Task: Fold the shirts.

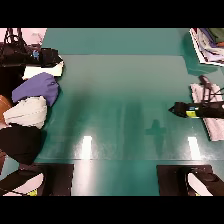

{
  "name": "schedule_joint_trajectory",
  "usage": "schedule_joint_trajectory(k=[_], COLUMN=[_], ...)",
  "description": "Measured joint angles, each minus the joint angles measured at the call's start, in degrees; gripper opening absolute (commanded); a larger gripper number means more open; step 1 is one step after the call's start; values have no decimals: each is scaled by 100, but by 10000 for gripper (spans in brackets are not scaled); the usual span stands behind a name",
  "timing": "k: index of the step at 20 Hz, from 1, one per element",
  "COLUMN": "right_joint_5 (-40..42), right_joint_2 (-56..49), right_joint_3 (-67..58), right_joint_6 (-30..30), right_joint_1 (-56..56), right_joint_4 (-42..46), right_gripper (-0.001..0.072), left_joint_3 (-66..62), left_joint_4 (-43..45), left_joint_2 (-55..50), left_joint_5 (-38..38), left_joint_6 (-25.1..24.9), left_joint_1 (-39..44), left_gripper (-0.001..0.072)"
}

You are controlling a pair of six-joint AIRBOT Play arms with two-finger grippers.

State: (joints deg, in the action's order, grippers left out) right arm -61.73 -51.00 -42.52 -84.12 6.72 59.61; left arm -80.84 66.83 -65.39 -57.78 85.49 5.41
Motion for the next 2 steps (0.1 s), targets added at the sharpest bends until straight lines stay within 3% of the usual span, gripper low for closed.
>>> schedule_joint_trajectory(k=[2], right_joint_5=[83], right_joint_2=[-52], right_joint_3=[0], right_joint_6=[-68], right_joint_1=[260], right_joint_4=[0], right_gripper=[15], left_joint_3=[0], left_joint_4=[0], left_joint_2=[0], left_joint_5=[17], left_joint_6=[0], left_joint_1=[0], left_gripper=[20])
